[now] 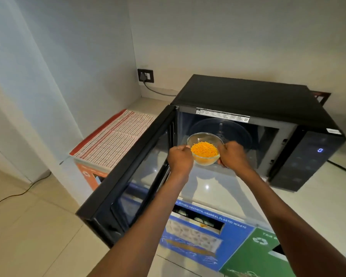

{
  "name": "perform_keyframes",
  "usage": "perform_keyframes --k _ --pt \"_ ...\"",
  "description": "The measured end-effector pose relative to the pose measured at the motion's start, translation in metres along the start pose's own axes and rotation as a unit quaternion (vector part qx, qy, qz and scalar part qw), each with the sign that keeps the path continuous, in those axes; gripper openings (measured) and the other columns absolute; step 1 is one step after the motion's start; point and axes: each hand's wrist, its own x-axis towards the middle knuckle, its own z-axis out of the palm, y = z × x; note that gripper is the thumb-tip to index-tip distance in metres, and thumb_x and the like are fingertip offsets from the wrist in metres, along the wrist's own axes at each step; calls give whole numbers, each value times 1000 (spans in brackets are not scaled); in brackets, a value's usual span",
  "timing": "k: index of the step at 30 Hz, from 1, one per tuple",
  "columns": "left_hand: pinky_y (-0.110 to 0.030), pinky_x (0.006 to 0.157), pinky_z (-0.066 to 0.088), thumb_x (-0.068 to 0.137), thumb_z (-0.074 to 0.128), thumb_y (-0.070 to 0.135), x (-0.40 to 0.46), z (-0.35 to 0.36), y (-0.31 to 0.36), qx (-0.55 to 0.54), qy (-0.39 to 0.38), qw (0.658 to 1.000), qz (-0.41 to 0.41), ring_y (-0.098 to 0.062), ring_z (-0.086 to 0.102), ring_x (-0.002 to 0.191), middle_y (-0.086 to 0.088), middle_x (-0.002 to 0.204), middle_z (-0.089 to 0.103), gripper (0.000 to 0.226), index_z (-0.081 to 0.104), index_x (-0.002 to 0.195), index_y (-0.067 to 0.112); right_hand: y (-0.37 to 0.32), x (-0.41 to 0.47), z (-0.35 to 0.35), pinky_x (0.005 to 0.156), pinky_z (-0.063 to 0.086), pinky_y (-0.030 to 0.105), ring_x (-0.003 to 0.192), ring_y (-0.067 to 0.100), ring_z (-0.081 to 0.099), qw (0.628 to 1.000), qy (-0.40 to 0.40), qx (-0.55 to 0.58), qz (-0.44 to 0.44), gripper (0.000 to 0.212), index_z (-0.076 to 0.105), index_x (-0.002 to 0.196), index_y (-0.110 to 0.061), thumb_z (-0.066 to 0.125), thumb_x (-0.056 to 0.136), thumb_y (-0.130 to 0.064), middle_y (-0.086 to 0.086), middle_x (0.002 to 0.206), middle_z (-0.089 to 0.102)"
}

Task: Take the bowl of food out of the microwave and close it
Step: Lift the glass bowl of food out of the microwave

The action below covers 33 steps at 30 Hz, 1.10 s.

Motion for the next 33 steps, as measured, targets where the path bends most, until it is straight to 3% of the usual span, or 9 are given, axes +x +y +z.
perform_keyframes --k 4,7,11,14,18,22,28,33 --pt "-39 68 52 92 52 12 -19 -19 17 65 -11 996 66 -21 53 69 -21 71 60 30 67 83 -13 -22 -29 -17 43 38 22 31 5 53 999 36 0 1 51 59 51 -5 44 94 -25 3 40 58" --pt "-53 76 58 92 53 12 -34 -30 35 98 -32 990 96 -26 59 68 -36 83 67 32 66 84 -16 -35 -47 -31 52 48 29 45 19 58 999 52 1 5 48 63 58 -1 47 94 -28 15 55 66" --pt "-58 73 59 91 54 13 -52 -42 56 122 -54 985 106 -44 71 85 -33 89 71 29 70 84 -11 -47 -61 -49 48 48 28 37 13 54 999 47 19 19 47 66 58 1 49 89 -30 10 48 66" --pt "-54 72 61 90 57 13 -61 -50 70 124 -73 984 105 -40 74 76 -31 85 73 27 72 82 -9 -55 -69 -62 41 40 23 30 10 49 999 33 36 19 45 65 51 0 50 83 -28 8 41 62" --pt "-42 70 64 90 63 13 -69 -61 90 115 -84 985 94 -24 77 70 -16 80 77 20 76 79 1 -68 -75 -75 38 39 19 31 12 49 998 7 52 14 42 68 56 3 52 84 -23 10 43 63" --pt "-30 64 63 89 67 12 -70 -71 109 135 -90 983 91 -21 77 71 -16 83 77 15 74 86 -1 -83 -80 -86 34 36 13 30 11 46 998 -17 60 6 40 68 62 8 51 84 -20 5 38 59" --pt "-36 70 64 86 68 5 -70 -86 128 164 -80 979 92 -23 77 69 -19 82 76 8 71 84 -2 -101 -80 -94 32 35 15 35 11 47 993 -62 101 -23 36 69 69 9 54 87 -18 14 53 65" --pt "-39 72 64 84 69 2 -63 -99 142 181 -81 975 104 -28 76 70 -25 83 74 16 68 92 -12 -119 -75 -90 36 39 16 45 15 50 987 -101 123 -29 35 70 78 11 57 89 -19 18 63 68"
